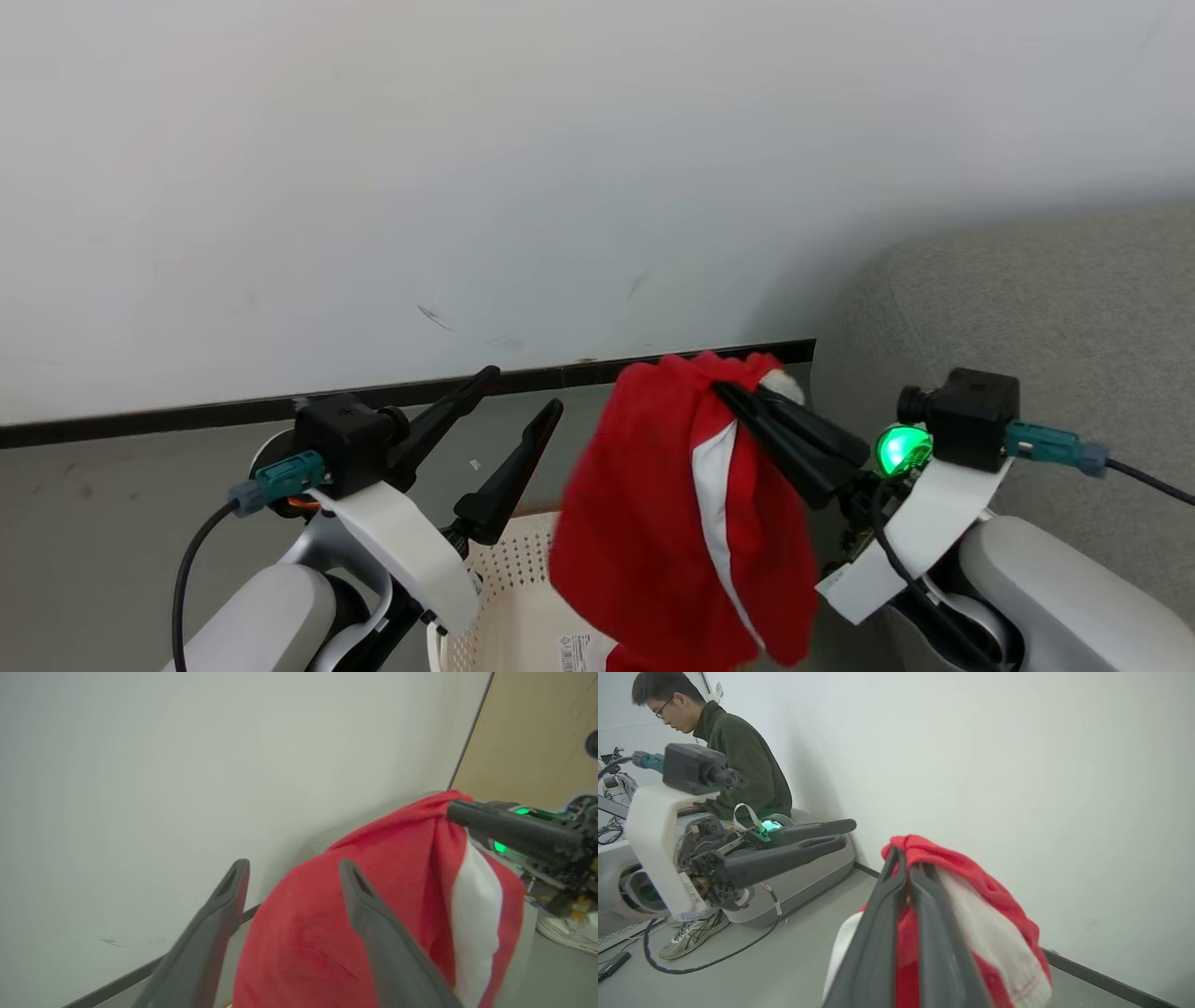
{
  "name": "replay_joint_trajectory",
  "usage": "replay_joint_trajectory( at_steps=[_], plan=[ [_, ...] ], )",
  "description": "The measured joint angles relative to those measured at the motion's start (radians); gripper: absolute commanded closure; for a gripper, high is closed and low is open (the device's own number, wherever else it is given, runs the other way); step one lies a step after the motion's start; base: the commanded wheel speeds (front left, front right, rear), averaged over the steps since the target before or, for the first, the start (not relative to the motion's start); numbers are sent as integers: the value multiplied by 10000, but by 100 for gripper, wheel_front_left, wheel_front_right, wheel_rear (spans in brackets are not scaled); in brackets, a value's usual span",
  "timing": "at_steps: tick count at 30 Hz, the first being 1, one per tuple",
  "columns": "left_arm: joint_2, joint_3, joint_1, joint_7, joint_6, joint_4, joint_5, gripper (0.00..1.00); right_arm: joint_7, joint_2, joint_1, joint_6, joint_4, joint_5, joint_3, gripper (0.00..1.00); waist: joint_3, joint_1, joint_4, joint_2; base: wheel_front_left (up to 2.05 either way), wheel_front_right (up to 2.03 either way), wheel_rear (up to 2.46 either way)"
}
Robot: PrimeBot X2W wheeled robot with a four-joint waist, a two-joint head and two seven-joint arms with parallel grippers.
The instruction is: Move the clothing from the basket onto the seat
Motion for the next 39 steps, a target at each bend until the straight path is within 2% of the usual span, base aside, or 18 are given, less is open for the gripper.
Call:
replay_joint_trajectory(
  at_steps=[7, 22, 39],
  plan=[
    [-79, -121, 218, -353, -13, 0, 4, 0, 0, -311, 521, 0, -173, -368, -978, 100, 37, 0, -165, 0, 0, 0, 0],
    [-418, -1101, 395, -775, -410, -31, 215, 0, -12, -974, 2144, 0, -642, -1227, -3614, 100, -9, 0, -691, 0, 0, 0, 0],
    [-949, -1992, 398, -1223, -617, 249, 472, 0, -12, -1101, 4252, 0, -1267, -1708, -5279, 100, -127, 0, -1622, 0, 0, 0, 0]
  ],
)
